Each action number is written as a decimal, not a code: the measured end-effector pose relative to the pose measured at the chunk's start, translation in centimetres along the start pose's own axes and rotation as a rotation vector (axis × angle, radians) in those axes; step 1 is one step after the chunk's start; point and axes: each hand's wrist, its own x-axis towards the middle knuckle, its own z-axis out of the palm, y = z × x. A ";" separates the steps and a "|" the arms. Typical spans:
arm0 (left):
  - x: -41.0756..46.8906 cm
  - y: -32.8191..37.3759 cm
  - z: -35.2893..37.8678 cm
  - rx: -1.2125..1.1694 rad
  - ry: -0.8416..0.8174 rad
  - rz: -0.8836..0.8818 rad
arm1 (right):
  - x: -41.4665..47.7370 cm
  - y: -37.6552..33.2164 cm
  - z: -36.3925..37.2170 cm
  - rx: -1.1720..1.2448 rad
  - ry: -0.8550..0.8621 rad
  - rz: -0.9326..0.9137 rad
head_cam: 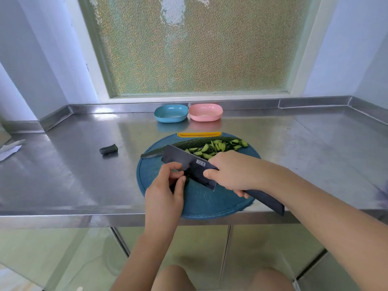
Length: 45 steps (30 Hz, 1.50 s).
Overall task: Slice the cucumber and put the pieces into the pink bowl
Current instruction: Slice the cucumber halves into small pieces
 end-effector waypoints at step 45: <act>0.0 -0.5 0.2 0.008 0.055 0.045 | -0.2 -1.4 1.7 -0.080 0.129 0.026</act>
